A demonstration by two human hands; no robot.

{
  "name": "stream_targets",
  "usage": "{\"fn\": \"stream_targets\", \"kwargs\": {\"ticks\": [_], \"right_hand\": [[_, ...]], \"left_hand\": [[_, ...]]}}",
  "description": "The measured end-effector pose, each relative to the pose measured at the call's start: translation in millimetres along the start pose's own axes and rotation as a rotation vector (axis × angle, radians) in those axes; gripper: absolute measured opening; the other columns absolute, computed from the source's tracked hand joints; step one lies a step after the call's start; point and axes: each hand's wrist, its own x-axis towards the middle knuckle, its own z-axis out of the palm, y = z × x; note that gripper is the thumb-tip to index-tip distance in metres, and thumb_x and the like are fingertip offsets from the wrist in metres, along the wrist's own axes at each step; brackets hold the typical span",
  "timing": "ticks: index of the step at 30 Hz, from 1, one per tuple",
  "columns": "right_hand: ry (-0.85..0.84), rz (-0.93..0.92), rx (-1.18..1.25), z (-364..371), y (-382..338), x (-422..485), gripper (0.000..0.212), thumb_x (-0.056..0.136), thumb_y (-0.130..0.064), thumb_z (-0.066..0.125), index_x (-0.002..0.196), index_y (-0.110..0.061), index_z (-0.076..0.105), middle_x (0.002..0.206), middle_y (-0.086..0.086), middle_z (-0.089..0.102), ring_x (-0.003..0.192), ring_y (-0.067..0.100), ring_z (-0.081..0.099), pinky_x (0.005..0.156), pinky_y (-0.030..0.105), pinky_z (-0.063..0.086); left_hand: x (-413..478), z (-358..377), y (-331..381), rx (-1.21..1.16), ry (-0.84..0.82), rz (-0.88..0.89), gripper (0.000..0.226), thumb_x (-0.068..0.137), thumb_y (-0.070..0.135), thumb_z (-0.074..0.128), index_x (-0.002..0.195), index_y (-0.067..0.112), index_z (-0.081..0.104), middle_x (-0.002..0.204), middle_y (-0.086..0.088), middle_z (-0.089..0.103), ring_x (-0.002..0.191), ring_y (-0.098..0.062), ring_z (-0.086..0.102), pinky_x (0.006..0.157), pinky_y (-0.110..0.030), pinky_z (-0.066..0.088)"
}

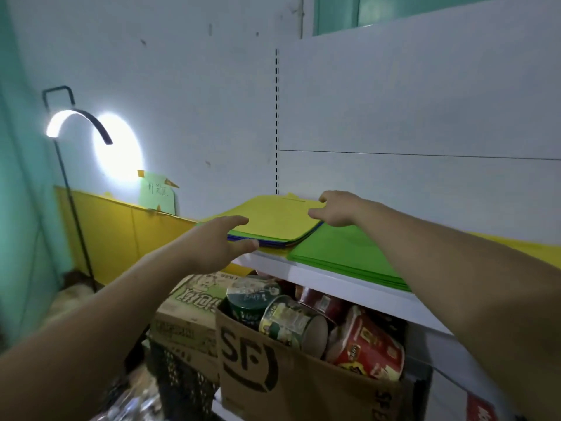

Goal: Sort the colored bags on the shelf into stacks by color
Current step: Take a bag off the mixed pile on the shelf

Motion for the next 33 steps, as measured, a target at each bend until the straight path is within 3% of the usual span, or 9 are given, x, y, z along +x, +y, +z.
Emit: {"fn": "stream_targets", "kwargs": {"ticks": [13, 20, 24, 27, 33], "right_hand": [[-0.095, 0.194, -0.063, 27.5, -0.9, 125.8, 0.069, 0.097, -0.053, 0.037, 0.144, -0.002, 0.032, 0.147, 0.015, 0.037, 0.13, 0.03, 0.041, 0.1, 0.032, 0.036], [-0.082, 0.387, -0.108, 39.6, -8.3, 144.1, 0.071, 0.099, -0.056, 0.028, 0.146, -0.003, 0.032, 0.152, 0.015, 0.031, 0.137, 0.031, 0.034, 0.108, 0.035, 0.031], [-0.061, 0.471, -0.122, 46.5, -16.4, 145.0, 0.063, 0.093, -0.054, 0.047, 0.134, -0.006, 0.046, 0.134, 0.013, 0.05, 0.117, 0.029, 0.051, 0.091, 0.033, 0.042], [-0.004, 0.517, -0.109, 52.4, -19.9, 146.2, 0.054, 0.087, -0.049, 0.059, 0.124, -0.009, 0.052, 0.119, 0.009, 0.058, 0.096, 0.024, 0.054, 0.079, 0.031, 0.046], [0.13, 0.649, 0.065, 59.6, -23.1, 148.6, 0.073, 0.082, -0.037, 0.071, 0.138, -0.006, 0.035, 0.134, 0.014, 0.048, 0.118, 0.03, 0.05, 0.088, 0.033, 0.044]], "left_hand": [[143.5, -5.9, -86.4, 0.041, -0.055, -0.002, 0.062, 0.088, 0.053, 0.052, 0.142, 0.028, 0.036, 0.15, 0.0, 0.035, 0.134, -0.021, 0.037, 0.108, -0.035, 0.03], [205.1, 0.1, -125.6, 0.079, -0.203, 0.063, 0.057, 0.093, 0.049, 0.047, 0.143, 0.027, 0.034, 0.151, -0.001, 0.034, 0.133, -0.022, 0.038, 0.107, -0.033, 0.03], [228.2, 3.3, -137.7, 0.132, -0.297, 0.138, 0.058, 0.096, 0.048, 0.042, 0.146, 0.022, 0.031, 0.152, -0.003, 0.03, 0.136, -0.023, 0.034, 0.106, -0.031, 0.028], [238.3, 6.7, -144.3, 0.149, -0.347, 0.183, 0.064, 0.094, 0.051, 0.041, 0.147, 0.018, 0.028, 0.154, -0.004, 0.026, 0.139, -0.023, 0.029, 0.109, -0.031, 0.025], [242.1, 17.5, -151.0, 0.171, -0.391, 0.23, 0.071, 0.09, 0.059, 0.044, 0.146, 0.017, 0.031, 0.152, -0.005, 0.029, 0.137, -0.023, 0.031, 0.11, -0.034, 0.027]]}}
